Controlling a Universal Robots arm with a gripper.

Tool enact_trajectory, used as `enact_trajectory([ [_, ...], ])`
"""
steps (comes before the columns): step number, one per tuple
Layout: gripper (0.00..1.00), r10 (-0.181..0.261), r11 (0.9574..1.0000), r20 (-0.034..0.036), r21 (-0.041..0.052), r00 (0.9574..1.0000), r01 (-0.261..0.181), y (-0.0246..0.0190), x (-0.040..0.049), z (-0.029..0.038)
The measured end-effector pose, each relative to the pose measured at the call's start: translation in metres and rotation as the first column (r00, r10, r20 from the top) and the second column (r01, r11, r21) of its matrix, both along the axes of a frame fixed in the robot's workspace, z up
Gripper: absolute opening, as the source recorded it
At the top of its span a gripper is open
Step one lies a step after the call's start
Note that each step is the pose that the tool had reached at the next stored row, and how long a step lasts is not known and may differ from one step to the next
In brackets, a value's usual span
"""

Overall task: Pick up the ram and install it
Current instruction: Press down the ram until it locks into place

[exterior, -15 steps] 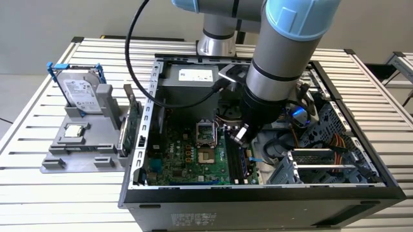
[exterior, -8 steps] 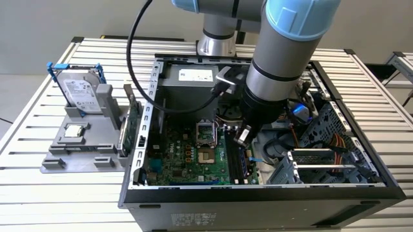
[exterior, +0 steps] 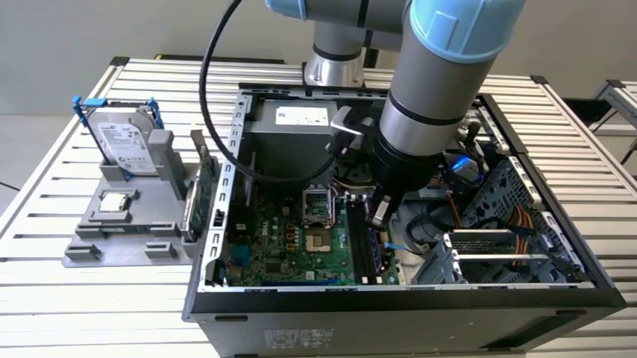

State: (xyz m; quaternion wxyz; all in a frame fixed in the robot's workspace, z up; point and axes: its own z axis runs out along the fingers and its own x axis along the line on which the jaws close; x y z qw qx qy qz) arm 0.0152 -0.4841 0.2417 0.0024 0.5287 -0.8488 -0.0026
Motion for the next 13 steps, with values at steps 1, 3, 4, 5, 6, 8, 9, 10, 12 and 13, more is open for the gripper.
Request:
enact_trajectory([
  [1,0.00,0.046,0.9989,-0.0001,-0.0002,0.9989,-0.046,0.0000,0.0000,0.0001],
  [3,0.00,0.082,0.9966,-0.0001,-0.0001,0.9966,-0.082,0.0000,0.0000,0.0001],
  [4,0.00,0.100,0.9950,-0.0001,-0.0001,0.9950,-0.100,0.0000,0.0000,0.0001],
  [5,0.00,0.118,0.9931,-0.0001,-0.0001,0.9931,-0.118,0.0000,0.0000,0.0001],
  [6,0.00,0.137,0.9906,-0.0001,-0.0001,0.9906,-0.137,0.0000,0.0000,0.0001],
  [8,0.00,0.173,0.9850,-0.0001,-0.0001,0.9850,-0.173,0.0000,0.0000,0.0000],
  [9,0.00,0.191,0.9816,0.0000,0.0000,0.9816,-0.191,0.0000,0.0000,0.0000],
  [10,0.00,0.207,0.9783,0.0001,0.0000,0.9783,-0.207,0.0000,0.0000,0.0000],
  [12,0.00,0.243,0.9701,-0.0001,-0.0001,0.9701,-0.243,0.0000,0.0000,0.0000],
  [13,0.00,0.261,0.9652,0.0000,0.0000,0.9652,-0.261,0.0000,0.0000,0.0000],
])
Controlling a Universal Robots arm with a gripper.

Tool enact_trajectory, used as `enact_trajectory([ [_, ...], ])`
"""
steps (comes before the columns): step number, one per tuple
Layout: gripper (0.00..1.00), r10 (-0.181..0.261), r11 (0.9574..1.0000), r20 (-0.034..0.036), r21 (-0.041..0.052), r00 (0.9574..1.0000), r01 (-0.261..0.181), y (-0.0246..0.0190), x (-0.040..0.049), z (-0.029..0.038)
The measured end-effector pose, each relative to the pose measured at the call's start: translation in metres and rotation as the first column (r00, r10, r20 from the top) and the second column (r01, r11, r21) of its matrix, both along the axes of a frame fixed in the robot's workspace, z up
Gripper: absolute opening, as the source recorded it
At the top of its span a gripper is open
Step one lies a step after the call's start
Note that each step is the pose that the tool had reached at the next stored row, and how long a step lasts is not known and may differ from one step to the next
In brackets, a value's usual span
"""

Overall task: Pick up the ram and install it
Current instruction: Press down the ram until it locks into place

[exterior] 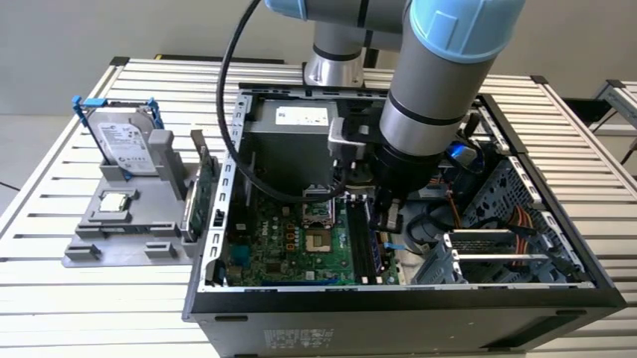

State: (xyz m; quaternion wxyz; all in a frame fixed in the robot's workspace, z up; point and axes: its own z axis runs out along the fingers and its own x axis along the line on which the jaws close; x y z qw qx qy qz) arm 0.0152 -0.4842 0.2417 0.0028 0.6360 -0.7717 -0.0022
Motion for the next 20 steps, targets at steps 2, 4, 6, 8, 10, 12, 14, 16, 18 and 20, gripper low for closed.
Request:
enact_trajectory([
  [2,0.00,0.037,0.9993,0.0000,0.0000,0.9993,-0.037,0.0000,0.0000,0.0000],
  [4,0.00,0.072,0.9974,0.0000,0.0000,0.9974,-0.072,0.0000,0.0000,0.0000],
  [6,0.00,0.108,0.9941,0.0000,0.0001,0.9941,-0.108,0.0000,0.0000,0.0000],
  [8,0.00,0.144,0.9895,0.0000,0.0000,0.9895,-0.144,0.0000,0.0000,0.0000],
  [10,0.00,0.179,0.9838,0.0001,0.0000,0.9838,-0.179,0.0000,0.0000,0.0000],
  [12,0.00,0.185,0.9827,0.0001,-0.0001,0.9827,-0.185,0.0000,-0.0001,0.0000],
  [14,0.00,0.186,0.9826,0.0001,-0.0001,0.9826,-0.186,0.0000,-0.0001,0.0000],
  [16,0.00,0.186,0.9825,0.0000,-0.0003,0.9825,-0.186,0.0000,0.0007,-0.0001],
  [18,0.00,0.186,0.9826,0.0002,0.0001,0.9826,-0.186,0.0001,0.0013,-0.0014],
  [20,0.00,0.184,0.9830,-0.0015,-0.0085,0.9830,-0.184,0.0000,0.0016,-0.0032],
])
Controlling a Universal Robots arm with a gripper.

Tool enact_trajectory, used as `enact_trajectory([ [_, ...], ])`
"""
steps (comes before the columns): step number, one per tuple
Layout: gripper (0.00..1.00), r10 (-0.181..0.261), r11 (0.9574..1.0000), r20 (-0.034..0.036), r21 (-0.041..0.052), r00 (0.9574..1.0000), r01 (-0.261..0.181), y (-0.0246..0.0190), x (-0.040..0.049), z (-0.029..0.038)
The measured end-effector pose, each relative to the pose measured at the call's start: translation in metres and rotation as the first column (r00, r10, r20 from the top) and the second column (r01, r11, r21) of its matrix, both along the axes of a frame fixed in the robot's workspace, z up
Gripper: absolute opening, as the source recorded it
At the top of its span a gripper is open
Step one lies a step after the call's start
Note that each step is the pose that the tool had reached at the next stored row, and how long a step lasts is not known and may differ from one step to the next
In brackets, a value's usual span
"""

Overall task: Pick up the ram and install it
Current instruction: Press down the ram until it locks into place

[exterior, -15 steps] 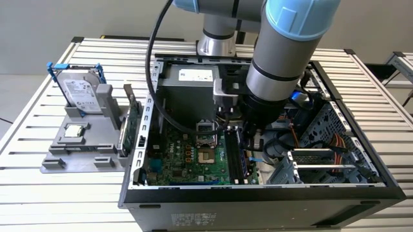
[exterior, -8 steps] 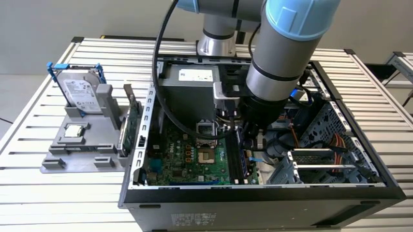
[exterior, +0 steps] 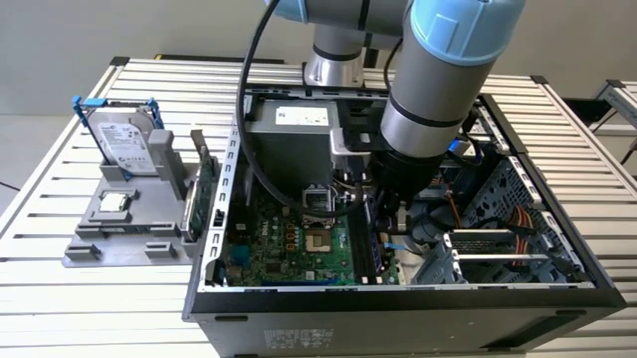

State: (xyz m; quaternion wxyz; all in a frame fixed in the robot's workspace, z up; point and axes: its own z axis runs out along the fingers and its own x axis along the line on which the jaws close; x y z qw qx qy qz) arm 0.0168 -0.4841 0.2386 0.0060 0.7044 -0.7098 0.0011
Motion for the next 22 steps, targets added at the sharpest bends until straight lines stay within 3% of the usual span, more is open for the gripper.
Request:
enact_trajectory([
  [8,0.00,-0.003,1.0000,0.0001,-0.0042,1.0000,0.003,0.0000,0.0001,-0.0133],
  [14,0.00,-0.003,1.0000,0.0000,-0.0044,1.0000,0.003,0.0000,0.0001,-0.0145],
  [19,0.00,-0.003,1.0000,-0.0009,-0.0065,1.0000,0.003,-0.0001,0.0001,-0.0217],
  [21,0.00,-0.003,1.0000,-0.0010,-0.0067,1.0000,0.003,0.0003,0.0001,-0.0192],
  [22,0.00,-0.003,1.0000,-0.0001,-0.0025,1.0000,0.003,0.0004,0.0002,-0.0165],
])
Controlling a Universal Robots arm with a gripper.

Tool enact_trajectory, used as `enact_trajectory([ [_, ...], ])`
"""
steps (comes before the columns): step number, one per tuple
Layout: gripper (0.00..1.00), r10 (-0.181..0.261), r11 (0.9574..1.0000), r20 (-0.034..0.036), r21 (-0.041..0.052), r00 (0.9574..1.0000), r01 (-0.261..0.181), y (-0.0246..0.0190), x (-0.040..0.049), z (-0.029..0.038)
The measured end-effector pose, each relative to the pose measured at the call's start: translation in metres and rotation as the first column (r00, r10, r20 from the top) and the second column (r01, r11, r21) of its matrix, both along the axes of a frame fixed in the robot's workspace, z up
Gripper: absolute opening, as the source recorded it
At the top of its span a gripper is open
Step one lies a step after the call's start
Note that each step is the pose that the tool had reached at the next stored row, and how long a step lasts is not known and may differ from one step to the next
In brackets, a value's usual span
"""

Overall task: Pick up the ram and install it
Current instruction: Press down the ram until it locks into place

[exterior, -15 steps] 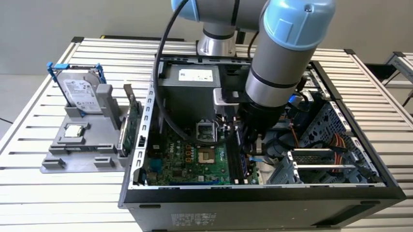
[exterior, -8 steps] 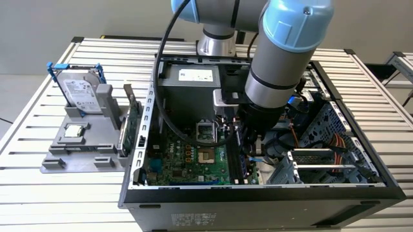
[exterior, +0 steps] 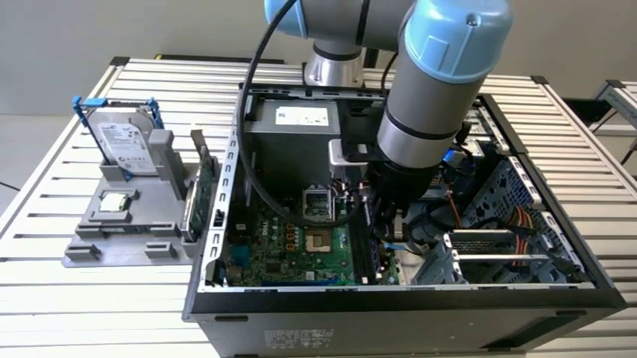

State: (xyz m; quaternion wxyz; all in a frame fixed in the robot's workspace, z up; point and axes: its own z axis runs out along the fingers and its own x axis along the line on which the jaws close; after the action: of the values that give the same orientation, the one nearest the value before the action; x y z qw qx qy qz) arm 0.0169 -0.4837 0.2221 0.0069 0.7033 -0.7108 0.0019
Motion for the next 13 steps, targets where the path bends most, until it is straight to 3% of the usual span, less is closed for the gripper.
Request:
enact_trajectory([
  [13,0.00,0.000,1.0000,-0.0013,-0.0017,1.0000,0.000,-0.0005,-0.0001,0.0596],
])
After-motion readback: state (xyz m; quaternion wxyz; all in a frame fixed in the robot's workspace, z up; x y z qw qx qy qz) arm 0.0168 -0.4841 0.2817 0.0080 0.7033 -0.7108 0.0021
